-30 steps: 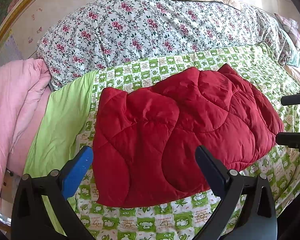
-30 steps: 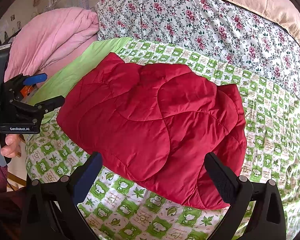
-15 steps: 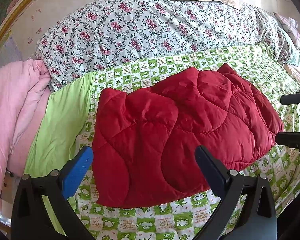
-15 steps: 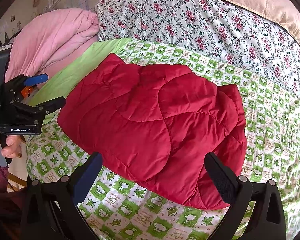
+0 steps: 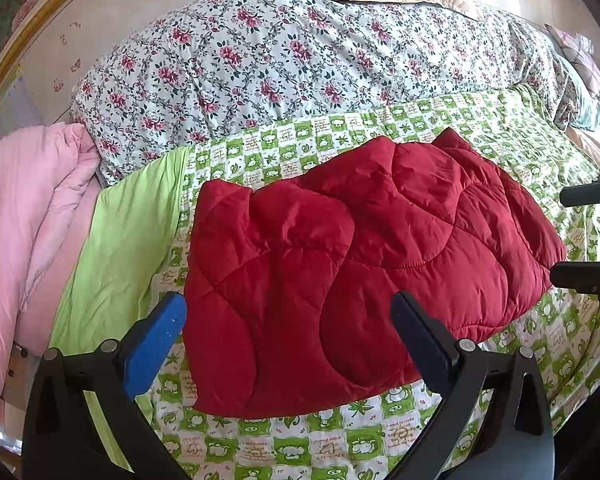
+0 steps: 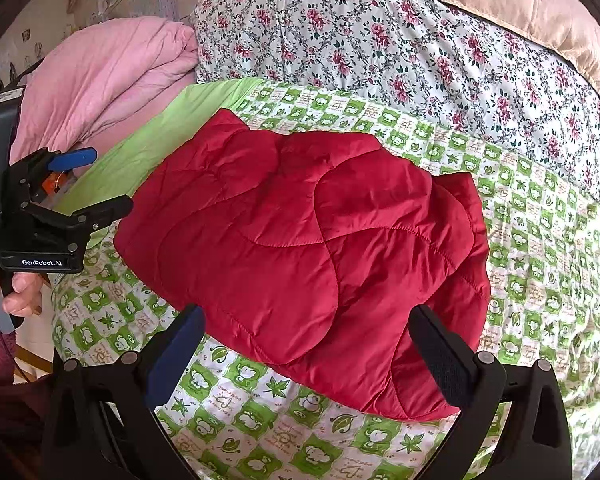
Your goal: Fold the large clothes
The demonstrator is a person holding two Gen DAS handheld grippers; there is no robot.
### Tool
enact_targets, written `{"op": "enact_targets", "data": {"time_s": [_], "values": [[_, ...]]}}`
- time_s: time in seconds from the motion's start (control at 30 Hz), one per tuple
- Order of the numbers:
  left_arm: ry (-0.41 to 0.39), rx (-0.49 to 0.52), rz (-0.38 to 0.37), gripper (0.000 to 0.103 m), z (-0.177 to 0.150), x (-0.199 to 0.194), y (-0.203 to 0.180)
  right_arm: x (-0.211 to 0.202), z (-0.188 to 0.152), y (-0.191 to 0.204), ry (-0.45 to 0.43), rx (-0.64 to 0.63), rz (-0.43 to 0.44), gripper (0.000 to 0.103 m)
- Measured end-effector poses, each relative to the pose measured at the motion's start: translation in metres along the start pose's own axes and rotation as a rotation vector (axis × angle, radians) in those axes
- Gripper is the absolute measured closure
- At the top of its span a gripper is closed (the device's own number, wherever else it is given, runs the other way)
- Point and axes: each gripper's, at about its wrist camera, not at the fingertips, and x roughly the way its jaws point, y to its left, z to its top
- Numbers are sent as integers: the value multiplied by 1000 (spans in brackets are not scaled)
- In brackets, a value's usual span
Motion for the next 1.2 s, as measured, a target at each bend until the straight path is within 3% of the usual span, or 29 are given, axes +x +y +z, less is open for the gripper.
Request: {"op": "enact_targets", "data": {"time_s": [0.83,1.2], "values": [[-12,-2,-6,1,2,3,1,1,3,-2,-6,-7,-2,1],[19,-30,-15,1,5,19,7,14,3,-11,9,22,1,1]]}}
